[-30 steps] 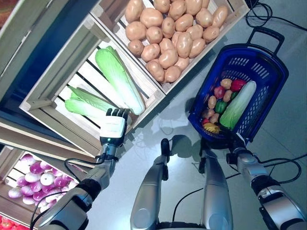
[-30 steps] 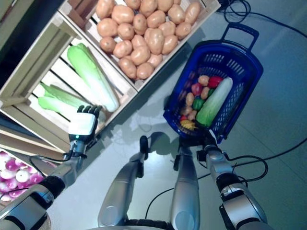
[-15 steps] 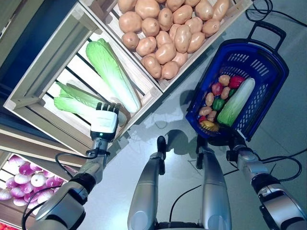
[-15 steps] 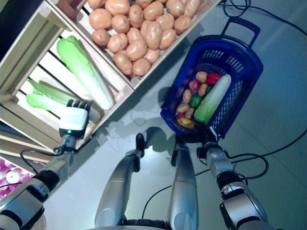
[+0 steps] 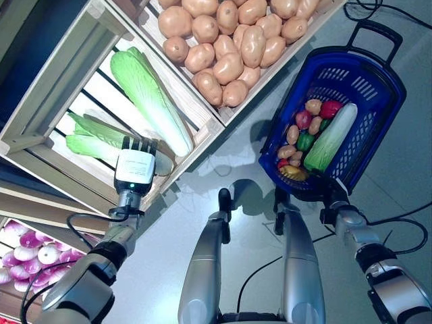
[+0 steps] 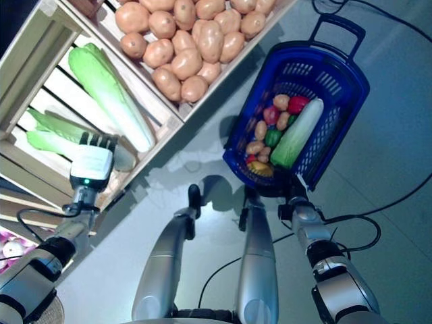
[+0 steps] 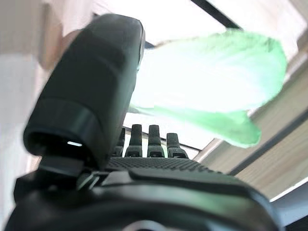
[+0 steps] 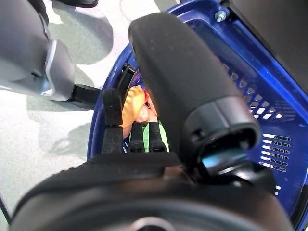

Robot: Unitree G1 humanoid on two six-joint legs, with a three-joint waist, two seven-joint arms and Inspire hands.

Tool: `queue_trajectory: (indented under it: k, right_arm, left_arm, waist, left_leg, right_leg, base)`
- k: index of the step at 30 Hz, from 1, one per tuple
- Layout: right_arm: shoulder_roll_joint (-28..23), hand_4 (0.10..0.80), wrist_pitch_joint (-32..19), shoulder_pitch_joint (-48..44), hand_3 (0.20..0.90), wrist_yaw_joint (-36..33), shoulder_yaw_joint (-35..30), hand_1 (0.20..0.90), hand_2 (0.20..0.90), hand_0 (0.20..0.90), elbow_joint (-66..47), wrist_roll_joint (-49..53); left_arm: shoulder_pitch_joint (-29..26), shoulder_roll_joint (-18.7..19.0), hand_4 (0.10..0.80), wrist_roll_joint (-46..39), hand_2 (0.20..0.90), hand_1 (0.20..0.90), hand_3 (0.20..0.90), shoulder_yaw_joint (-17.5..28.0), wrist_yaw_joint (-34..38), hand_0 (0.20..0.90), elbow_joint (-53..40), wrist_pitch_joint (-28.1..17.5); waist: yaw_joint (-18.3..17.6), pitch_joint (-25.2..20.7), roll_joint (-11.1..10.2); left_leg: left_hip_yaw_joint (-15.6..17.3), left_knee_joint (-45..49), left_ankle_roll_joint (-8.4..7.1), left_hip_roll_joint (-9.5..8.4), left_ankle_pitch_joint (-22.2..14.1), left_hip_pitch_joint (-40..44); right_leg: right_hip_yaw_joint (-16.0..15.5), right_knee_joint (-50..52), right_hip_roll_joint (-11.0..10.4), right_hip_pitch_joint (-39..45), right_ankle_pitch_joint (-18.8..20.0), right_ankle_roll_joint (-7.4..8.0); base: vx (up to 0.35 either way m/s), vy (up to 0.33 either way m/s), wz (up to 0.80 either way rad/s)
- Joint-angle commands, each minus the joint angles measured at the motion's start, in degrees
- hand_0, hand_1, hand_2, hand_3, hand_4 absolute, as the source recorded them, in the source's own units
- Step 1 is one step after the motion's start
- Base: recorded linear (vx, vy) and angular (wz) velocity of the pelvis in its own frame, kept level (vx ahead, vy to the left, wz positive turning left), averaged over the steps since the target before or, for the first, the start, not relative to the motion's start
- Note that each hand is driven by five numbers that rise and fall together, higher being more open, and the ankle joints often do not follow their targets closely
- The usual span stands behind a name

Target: Put vegetables into the basket

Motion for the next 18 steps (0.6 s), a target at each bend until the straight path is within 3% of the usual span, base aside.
queue_trajectory:
  k: [1, 6, 11, 18]
  right_arm:
    - [-4.39, 0.800, -2.30, 2.68, 0.900, -2.30, -0.92, 0.900, 0.900, 0.900, -3.96, 2.66]
    - [-5.45, 0.800, -1.91, 2.82, 0.900, -2.36, -0.89, 0.900, 0.900, 0.900, -5.21, 1.91]
    - [-6.10, 0.800, -2.67, 3.19, 0.900, -2.36, -0.96, 0.900, 0.900, 0.900, -5.16, 2.73]
    - [-6.72, 0.800, -2.29, 2.65, 0.900, -2.62, -1.10, 0.900, 0.900, 0.900, -5.63, 2.93]
  left_arm:
    - [-0.57, 8.09, 0.800, 4.24, 0.900, 0.900, 0.900, 5.06, 0.61, 0.900, -0.62, 1.81]
    - [-0.82, 9.83, 0.800, 8.84, 0.900, 0.900, 0.900, 3.45, -3.47, 0.900, -2.41, 1.62]
    - [-1.09, 11.66, 0.800, 7.65, 0.900, 0.900, 0.900, 3.55, -3.21, 0.900, -3.26, 4.38]
    - [-2.98, 12.51, 0.800, 8.88, 0.900, 0.900, 0.900, 3.88, -3.84, 0.900, -2.61, 3.29]
  waist:
    - [0.68, -0.26, -0.51]
    - [0.44, -0.26, -0.55]
    - [0.55, -0.26, -0.61]
    - [0.60, -0.26, -0.88]
  left_leg:
    - [2.90, 1.25, -2.16, -0.26, 1.80, -3.46]
    - [2.89, 1.34, -2.06, -0.10, 1.82, -4.31]
    - [2.71, 1.61, -1.92, 0.12, 1.90, -5.24]
    - [2.66, 1.95, -1.90, 0.31, 1.99, -6.27]
  right_leg:
    - [-0.01, 4.67, 1.61, 1.39, -4.58, 0.73]
    - [0.16, 4.96, 1.78, 0.30, -4.39, 0.78]
    - [0.25, 5.48, 1.85, -0.67, -4.23, 0.90]
    - [0.10, 5.88, 1.79, -1.65, -4.13, 0.93]
  base:
    - [-0.002, 0.031, -0.01]
    - [0.000, 0.000, 0.00]
    - [0.000, 0.000, 0.00]
    - [0.000, 0.000, 0.00]
